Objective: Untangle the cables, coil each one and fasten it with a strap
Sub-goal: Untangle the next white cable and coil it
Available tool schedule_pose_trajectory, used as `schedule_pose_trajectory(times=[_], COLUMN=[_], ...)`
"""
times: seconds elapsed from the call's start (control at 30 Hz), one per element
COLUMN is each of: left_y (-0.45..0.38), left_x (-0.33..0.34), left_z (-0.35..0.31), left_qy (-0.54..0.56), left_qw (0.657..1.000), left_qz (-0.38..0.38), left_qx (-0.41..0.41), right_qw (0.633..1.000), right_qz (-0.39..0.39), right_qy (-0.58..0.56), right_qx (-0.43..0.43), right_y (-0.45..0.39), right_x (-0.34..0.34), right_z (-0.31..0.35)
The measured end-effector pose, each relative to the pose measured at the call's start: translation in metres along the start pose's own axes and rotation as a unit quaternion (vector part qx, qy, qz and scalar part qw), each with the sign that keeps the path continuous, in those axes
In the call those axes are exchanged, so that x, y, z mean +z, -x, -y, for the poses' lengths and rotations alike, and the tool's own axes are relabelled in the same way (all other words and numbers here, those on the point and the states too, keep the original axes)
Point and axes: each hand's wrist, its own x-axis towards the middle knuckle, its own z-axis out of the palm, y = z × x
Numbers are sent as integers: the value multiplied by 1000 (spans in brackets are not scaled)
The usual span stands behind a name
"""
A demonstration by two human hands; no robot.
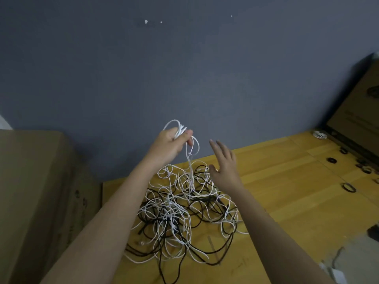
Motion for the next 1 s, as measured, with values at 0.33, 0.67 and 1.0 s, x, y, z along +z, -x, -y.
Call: schedule_pose_trajectory(times=[0.33, 0.67, 1.0], left_y=[-16, -43, -78], left_x=[-2, -11, -38], left_z=[-44, -102, -142], left_qy=[130, 167, 134], left_qw=[991, 980, 959], left_qz=[-24, -51, -214], left_qx=[31, 95, 131], right_qw=[985, 967, 928], right_qz=[31, -87, -160], right_qy=[-142, -229, -335], right_qx=[92, 65, 42], right_y=[-23, -65, -106], right_x=[18, -22, -114], right_z=[13, 48, 94])
